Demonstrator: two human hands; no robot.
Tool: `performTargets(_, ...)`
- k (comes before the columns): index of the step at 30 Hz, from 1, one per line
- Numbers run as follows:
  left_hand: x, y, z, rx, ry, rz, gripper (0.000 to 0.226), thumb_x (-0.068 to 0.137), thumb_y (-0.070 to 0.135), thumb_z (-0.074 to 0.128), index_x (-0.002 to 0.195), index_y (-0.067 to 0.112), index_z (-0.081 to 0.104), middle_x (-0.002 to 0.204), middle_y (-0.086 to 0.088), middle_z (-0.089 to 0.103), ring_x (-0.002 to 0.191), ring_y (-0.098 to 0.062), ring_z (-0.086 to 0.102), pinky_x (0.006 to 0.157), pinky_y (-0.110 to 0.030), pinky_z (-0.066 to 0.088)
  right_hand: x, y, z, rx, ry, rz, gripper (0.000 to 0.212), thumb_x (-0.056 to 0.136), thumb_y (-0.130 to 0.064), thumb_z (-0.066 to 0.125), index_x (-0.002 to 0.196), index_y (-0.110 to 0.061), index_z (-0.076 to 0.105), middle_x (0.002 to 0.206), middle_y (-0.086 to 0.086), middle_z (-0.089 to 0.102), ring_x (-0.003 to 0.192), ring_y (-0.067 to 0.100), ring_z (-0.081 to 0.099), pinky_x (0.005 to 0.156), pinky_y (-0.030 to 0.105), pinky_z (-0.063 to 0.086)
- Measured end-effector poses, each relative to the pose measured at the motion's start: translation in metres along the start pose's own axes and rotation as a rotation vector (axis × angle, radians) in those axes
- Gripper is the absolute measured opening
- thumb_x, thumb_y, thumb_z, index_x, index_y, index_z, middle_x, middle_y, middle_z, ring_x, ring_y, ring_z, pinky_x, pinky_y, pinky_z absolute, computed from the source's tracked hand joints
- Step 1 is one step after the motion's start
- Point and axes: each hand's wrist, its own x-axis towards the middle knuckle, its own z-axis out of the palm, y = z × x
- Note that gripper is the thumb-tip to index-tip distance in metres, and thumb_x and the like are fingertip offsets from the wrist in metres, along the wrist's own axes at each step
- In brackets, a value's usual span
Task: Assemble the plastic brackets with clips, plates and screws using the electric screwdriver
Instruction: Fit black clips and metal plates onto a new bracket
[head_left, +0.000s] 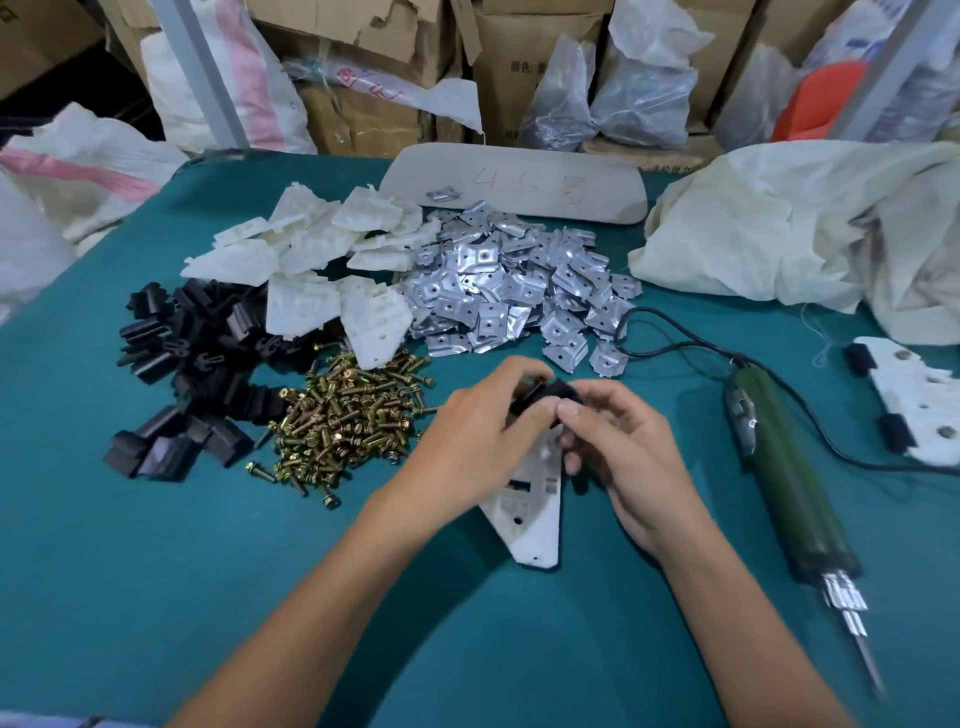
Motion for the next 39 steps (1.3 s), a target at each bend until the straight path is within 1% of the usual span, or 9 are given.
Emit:
performTargets(5, 0.011, -0.011, -0.013, -0.253, -0.089, -0.085, 0.022, 0.087, 0.037, 0.071, 0.105, 0.045, 0.062, 0.104, 0.011, 0.070, 0.092, -0.009, 0.069, 0.088, -0.040, 0.057, 0.002, 0.000, 0.001, 0.008, 0.017, 0.030, 0.007, 0.094, -0.011, 0.069, 0.096, -0.015, 0.074, 0.079, 0.010, 0.069, 0.062, 0.017, 0.059, 0.055, 0.023, 0.051)
performTargets(8, 0.014, -0.023, -0.018, 0.034, 0.002, -0.071, 0.023, 0.094, 0.036, 0.066, 0.115, 0.046, 0.060, 0.110, 0.025, 0.063, 0.097, 0.006, 0.059, 0.086, -0.015, 0.046, 0.008, 0.002, -0.002, -0.054, 0.158, 0.054, 0.026, 0.099, -0.011, 0.063, 0.085, -0.026, 0.079, 0.076, 0.005, 0.071, 0.063, 0.017, 0.061, 0.053, 0.026, 0.050)
performTargets(13, 0.014, -0.036, -0.012, 0.367, -0.011, -0.066, 0.039, 0.100, 0.022, 0.060, 0.139, 0.024, 0.057, 0.139, 0.002, 0.060, 0.128, -0.024, 0.048, 0.109, -0.033, 0.037, 0.011, 0.006, -0.014, -0.233, 0.257, 0.022, 0.017, 0.097, -0.013, 0.062, 0.100, -0.025, 0.073, 0.066, -0.003, 0.065, 0.058, 0.014, 0.062, 0.054, 0.031, 0.053)
performTargets(17, 0.000, -0.031, 0.009, 0.575, 0.240, -0.014, 0.049, 0.097, 0.050, 0.051, 0.127, 0.015, 0.067, 0.125, -0.007, 0.062, 0.118, -0.026, 0.034, 0.104, -0.034, 0.026, 0.010, 0.010, -0.015, -0.263, 0.229, 0.005, 0.011, 0.093, -0.021, 0.063, 0.103, -0.021, 0.066, 0.070, -0.003, 0.067, 0.059, 0.014, 0.064, 0.053, 0.028, 0.054)
performTargets(21, -0.003, -0.020, 0.026, 0.641, 0.184, -0.041, 0.078, 0.078, 0.083, 0.039, 0.103, 0.017, 0.072, 0.109, 0.001, 0.056, 0.106, -0.019, 0.029, 0.095, -0.029, 0.025, 0.012, 0.013, -0.016, -0.310, 0.220, 0.002, 0.012, 0.092, -0.023, 0.060, 0.095, -0.031, 0.069, 0.074, -0.004, 0.071, 0.062, 0.013, 0.068, 0.058, 0.029, 0.057)
performTargets(26, -0.002, -0.019, 0.029, 0.375, 0.221, -0.081, 0.055, 0.076, 0.064, 0.070, 0.112, 0.026, 0.055, 0.103, 0.017, 0.044, 0.098, -0.005, 0.024, 0.084, -0.020, 0.027, 0.014, 0.016, -0.017, -0.330, 0.229, 0.019, 0.021, 0.090, -0.026, 0.052, 0.096, -0.035, 0.070, 0.074, -0.006, 0.072, 0.065, 0.017, 0.071, 0.067, 0.040, 0.061)
performTargets(31, -0.006, -0.019, 0.034, -0.235, 0.159, -0.270, 0.048, 0.077, 0.045, 0.083, 0.101, 0.052, 0.042, 0.097, 0.027, 0.065, 0.089, 0.008, 0.063, 0.072, -0.023, 0.051, 0.012, 0.013, -0.016, -0.361, 0.180, 0.018, 0.028, 0.091, -0.023, 0.047, 0.098, -0.031, 0.072, 0.087, 0.005, 0.076, 0.068, 0.021, 0.071, 0.067, 0.038, 0.059)
performTargets(36, -0.009, -0.027, 0.043, -0.371, 0.132, -0.252, 0.053, 0.082, 0.036, 0.082, 0.115, 0.056, 0.046, 0.103, 0.013, 0.071, 0.094, -0.003, 0.069, 0.084, -0.033, 0.057, 0.008, 0.010, -0.011, -0.302, 0.112, 0.002, 0.030, 0.102, -0.010, 0.053, 0.099, -0.030, 0.075, 0.089, -0.002, 0.078, 0.070, 0.011, 0.070, 0.063, 0.025, 0.056)
performTargets(39, -0.009, -0.031, 0.044, -0.374, 0.112, -0.215, 0.052, 0.084, 0.037, 0.080, 0.122, 0.051, 0.048, 0.107, 0.024, 0.069, 0.104, 0.004, 0.064, 0.085, -0.020, 0.053, 0.007, 0.010, -0.009, -0.286, 0.153, -0.019, 0.010, 0.097, -0.014, 0.069, 0.102, -0.021, 0.073, 0.073, -0.003, 0.072, 0.062, 0.011, 0.067, 0.063, 0.023, 0.056)
